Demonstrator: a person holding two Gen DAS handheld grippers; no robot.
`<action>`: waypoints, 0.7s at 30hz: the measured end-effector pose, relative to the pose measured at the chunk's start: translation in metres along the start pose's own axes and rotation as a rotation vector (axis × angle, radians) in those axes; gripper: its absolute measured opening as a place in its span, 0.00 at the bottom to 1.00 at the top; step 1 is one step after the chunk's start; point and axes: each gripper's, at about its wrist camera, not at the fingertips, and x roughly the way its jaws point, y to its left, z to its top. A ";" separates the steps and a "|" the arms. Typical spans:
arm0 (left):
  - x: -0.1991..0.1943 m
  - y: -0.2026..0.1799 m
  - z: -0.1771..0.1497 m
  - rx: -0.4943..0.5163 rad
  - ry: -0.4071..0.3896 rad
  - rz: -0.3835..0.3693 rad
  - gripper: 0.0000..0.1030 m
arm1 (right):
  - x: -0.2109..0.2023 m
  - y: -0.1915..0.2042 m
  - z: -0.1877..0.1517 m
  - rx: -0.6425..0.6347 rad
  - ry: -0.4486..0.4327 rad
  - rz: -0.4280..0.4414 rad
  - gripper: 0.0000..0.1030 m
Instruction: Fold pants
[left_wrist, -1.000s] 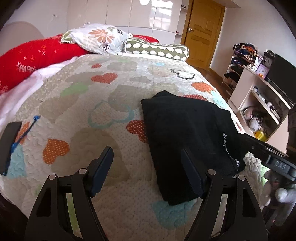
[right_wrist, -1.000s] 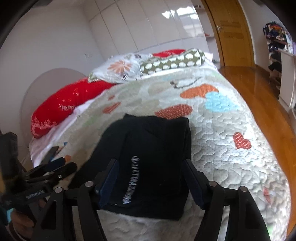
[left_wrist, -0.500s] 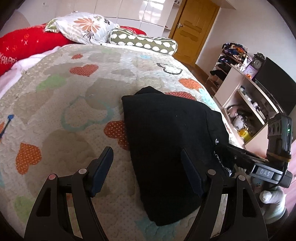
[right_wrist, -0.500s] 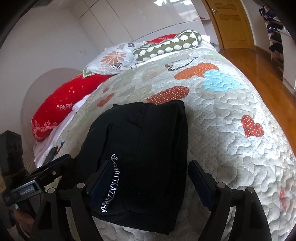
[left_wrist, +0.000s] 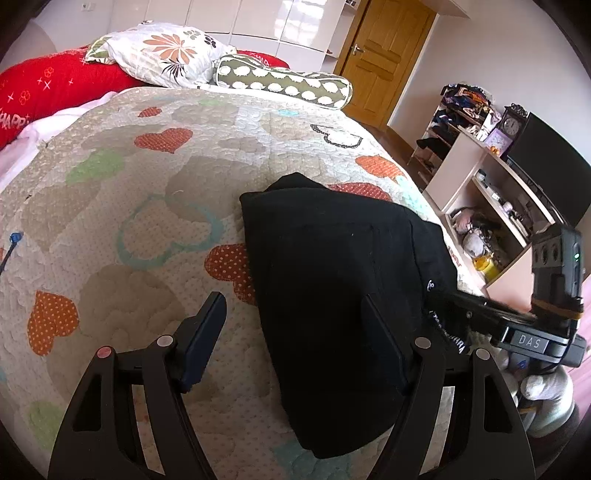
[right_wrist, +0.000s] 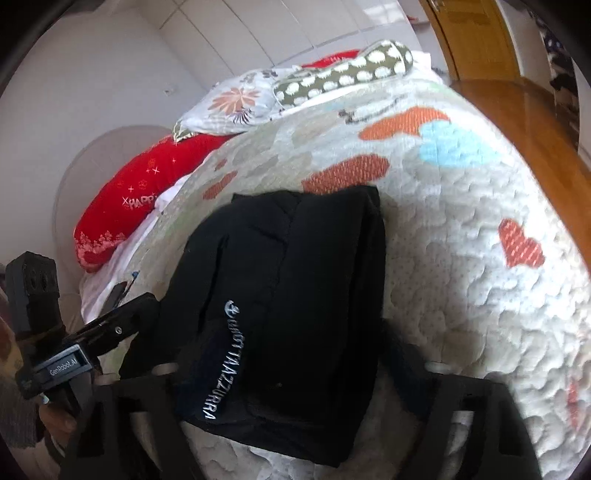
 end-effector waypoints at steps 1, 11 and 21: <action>0.003 0.000 0.000 -0.001 0.007 0.005 0.75 | 0.001 0.001 0.000 -0.013 0.002 -0.006 0.55; 0.023 -0.029 0.001 0.065 0.035 0.001 0.77 | -0.008 0.015 0.012 -0.245 -0.022 -0.201 0.27; -0.005 -0.004 0.000 0.008 -0.031 0.001 0.80 | -0.030 -0.007 0.010 -0.061 -0.081 -0.098 0.42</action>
